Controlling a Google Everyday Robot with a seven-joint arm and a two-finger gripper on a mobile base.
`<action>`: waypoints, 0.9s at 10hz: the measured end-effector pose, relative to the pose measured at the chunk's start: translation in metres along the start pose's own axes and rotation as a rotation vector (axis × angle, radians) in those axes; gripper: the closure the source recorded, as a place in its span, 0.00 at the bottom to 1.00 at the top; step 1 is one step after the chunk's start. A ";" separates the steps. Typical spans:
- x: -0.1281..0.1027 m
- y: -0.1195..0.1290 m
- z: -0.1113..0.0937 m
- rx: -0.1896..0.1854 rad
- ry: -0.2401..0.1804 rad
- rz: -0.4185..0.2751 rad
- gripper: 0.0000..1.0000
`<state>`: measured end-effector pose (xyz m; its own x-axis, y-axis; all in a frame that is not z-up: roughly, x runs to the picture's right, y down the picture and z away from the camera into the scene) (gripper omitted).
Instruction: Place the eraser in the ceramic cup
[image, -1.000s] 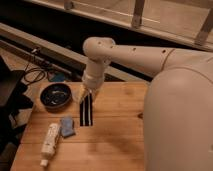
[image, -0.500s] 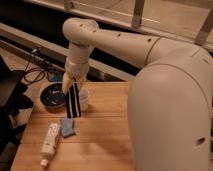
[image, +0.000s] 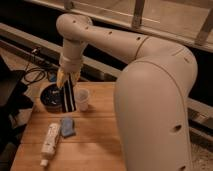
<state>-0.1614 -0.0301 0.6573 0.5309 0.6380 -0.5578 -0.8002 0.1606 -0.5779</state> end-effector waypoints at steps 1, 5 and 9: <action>-0.006 -0.005 -0.006 0.003 -0.007 -0.005 1.00; -0.007 -0.030 -0.021 0.116 -0.141 0.094 1.00; -0.036 -0.058 -0.039 0.163 -0.295 0.163 1.00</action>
<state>-0.1233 -0.0914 0.6880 0.3086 0.8506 -0.4257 -0.9141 0.1415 -0.3800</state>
